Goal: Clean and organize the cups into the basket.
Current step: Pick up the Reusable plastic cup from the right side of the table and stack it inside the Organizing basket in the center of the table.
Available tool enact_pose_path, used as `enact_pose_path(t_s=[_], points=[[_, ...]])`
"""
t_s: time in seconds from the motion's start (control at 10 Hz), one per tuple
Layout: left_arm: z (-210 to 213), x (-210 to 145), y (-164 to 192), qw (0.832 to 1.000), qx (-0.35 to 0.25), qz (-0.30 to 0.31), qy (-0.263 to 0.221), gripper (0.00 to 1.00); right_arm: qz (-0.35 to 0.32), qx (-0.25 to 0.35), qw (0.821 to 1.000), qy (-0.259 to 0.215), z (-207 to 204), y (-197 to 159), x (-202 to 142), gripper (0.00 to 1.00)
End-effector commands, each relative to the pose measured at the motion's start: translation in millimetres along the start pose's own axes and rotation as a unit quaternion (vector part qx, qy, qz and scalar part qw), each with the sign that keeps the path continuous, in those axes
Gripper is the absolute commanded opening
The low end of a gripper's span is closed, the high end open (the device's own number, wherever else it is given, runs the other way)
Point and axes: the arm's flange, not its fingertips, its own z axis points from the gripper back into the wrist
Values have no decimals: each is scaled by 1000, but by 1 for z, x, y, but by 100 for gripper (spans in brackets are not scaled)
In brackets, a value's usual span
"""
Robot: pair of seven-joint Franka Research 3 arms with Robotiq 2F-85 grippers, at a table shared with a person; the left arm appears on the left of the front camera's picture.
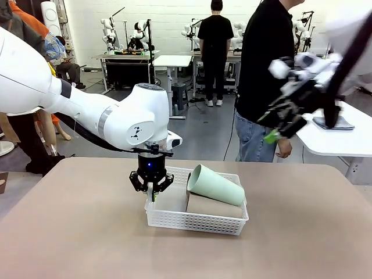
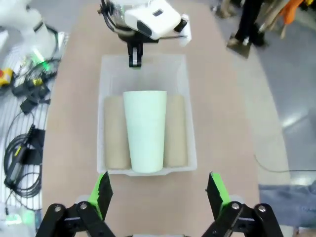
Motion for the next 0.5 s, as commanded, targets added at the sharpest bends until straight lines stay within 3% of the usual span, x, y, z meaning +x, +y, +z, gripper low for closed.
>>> enact_pose_path(t_s=[0.0,0.2,0.4], points=[[3,0,-1,1000,1,2,-3,0,-39,13,997,-58,9,4,-67,100],[3,0,-1,1000,1,2,-3,0,-22,3,996,-82,9,12,-120,100],[3,0,-1,1000,1,2,-3,0,-13,8,995,-94,2,23,-152,100]])
